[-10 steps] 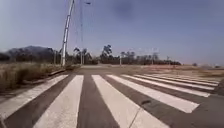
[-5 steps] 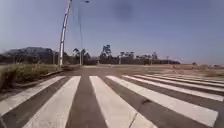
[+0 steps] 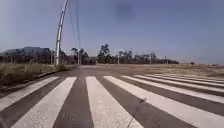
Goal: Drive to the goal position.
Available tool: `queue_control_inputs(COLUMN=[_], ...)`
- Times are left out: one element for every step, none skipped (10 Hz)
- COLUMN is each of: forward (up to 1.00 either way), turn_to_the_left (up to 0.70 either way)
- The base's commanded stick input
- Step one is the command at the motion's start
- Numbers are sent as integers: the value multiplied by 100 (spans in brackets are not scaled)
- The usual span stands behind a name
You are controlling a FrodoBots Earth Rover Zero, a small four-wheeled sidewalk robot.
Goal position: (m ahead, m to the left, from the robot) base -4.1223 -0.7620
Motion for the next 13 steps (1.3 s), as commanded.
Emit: queue_control_inputs(forward=[0, 0, 0, 0, 0, 0, 0, 0, 0, 0, 0, 0, 0], turn_to_the_left=[0, -45, -45, -45, -45, -45, -45, -45, -45, -45, -45, -45, -45])
